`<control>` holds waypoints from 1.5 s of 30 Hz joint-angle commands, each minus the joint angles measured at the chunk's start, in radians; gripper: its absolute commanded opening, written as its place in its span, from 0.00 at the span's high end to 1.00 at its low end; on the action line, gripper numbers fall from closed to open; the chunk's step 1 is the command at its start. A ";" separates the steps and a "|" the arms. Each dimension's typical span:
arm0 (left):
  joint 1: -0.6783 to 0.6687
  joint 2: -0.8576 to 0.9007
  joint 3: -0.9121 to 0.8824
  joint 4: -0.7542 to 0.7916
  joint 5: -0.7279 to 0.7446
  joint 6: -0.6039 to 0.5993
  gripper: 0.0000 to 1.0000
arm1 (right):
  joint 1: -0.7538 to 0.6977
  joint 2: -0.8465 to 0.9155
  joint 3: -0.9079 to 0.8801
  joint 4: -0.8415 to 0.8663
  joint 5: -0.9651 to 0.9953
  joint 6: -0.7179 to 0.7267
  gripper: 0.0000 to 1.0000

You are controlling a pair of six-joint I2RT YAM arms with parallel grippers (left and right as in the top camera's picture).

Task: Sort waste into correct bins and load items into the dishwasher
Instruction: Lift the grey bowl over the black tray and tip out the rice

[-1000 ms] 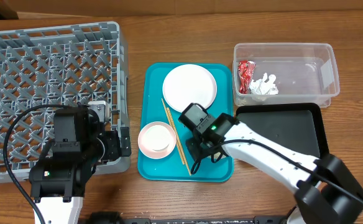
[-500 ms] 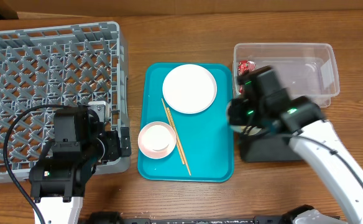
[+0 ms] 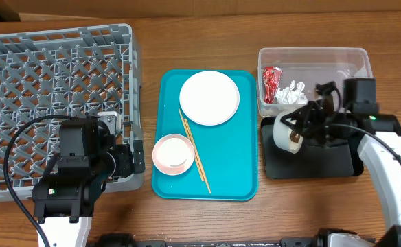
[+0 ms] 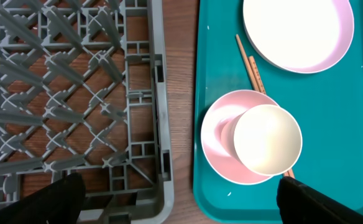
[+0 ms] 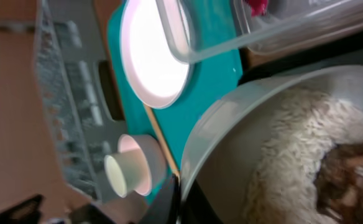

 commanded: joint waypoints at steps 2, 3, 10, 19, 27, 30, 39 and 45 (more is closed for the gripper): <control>-0.006 -0.003 0.025 0.001 0.011 -0.014 0.00 | -0.112 0.040 -0.082 0.095 -0.330 0.001 0.96; -0.006 -0.003 0.025 0.001 0.011 -0.014 0.00 | -0.134 0.049 -0.093 0.109 -0.364 0.001 0.96; -0.006 -0.003 0.025 0.000 0.011 -0.014 0.00 | -0.302 0.145 -0.117 0.122 -0.559 0.002 0.96; -0.006 -0.003 0.025 0.001 0.011 -0.014 0.00 | -0.442 0.206 -0.122 0.122 -0.759 0.002 0.96; -0.006 -0.003 0.025 0.000 0.011 -0.014 0.00 | -0.478 0.208 -0.122 0.106 -0.815 0.054 0.96; -0.006 -0.003 0.025 0.000 0.011 -0.014 0.00 | -0.478 0.208 -0.122 0.103 -0.815 0.054 0.96; -0.006 -0.003 0.025 0.000 0.011 -0.013 0.00 | -0.478 0.208 -0.122 0.095 -0.815 0.058 0.96; -0.006 -0.003 0.025 0.001 0.011 -0.014 0.00 | -0.478 0.208 -0.122 0.096 -0.815 0.055 0.96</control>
